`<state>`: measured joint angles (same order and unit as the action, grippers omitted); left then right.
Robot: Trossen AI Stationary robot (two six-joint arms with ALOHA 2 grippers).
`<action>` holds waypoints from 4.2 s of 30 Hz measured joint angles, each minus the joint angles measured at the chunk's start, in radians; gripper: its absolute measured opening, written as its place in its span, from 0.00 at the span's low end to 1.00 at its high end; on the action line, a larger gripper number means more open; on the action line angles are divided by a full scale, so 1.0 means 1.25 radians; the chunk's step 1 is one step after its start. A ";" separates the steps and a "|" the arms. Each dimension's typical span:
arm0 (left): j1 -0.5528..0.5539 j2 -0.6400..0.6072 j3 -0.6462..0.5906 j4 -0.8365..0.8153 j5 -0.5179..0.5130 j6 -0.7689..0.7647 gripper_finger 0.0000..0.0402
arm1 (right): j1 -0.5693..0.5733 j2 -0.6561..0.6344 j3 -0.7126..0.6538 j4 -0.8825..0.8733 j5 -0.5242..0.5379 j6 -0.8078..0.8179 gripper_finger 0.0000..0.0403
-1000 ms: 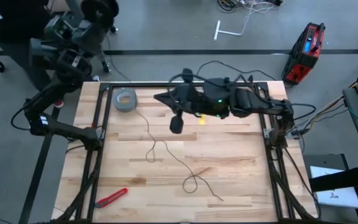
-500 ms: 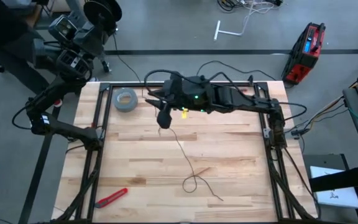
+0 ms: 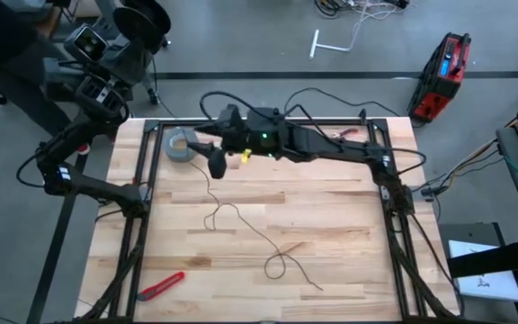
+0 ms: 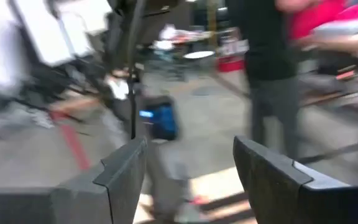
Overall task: Coil cords
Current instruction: Coil the black wire on the black spool
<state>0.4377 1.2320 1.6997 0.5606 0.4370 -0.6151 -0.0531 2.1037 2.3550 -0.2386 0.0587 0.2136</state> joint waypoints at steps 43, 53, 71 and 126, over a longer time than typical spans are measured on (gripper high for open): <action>0.001 -0.068 0.000 -0.094 0.037 0.064 0.00 | 0.006 -0.005 0.000 -0.013 -0.048 0.046 0.56; 0.000 -0.040 0.000 -0.091 0.034 0.053 0.00 | -0.014 0.018 0.000 0.029 -0.071 0.102 0.45; 0.020 -0.079 0.000 -0.245 0.012 0.030 0.00 | 0.103 -0.155 0.001 -0.221 0.206 -0.271 0.00; 0.228 0.141 -0.038 -0.517 0.559 -0.155 0.00 | 0.301 -0.333 0.001 -0.179 0.456 -0.518 0.00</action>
<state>0.7226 1.4082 1.6524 -0.0853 1.1358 -0.8084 0.3233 1.6875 2.3562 -0.4628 0.6292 -0.4344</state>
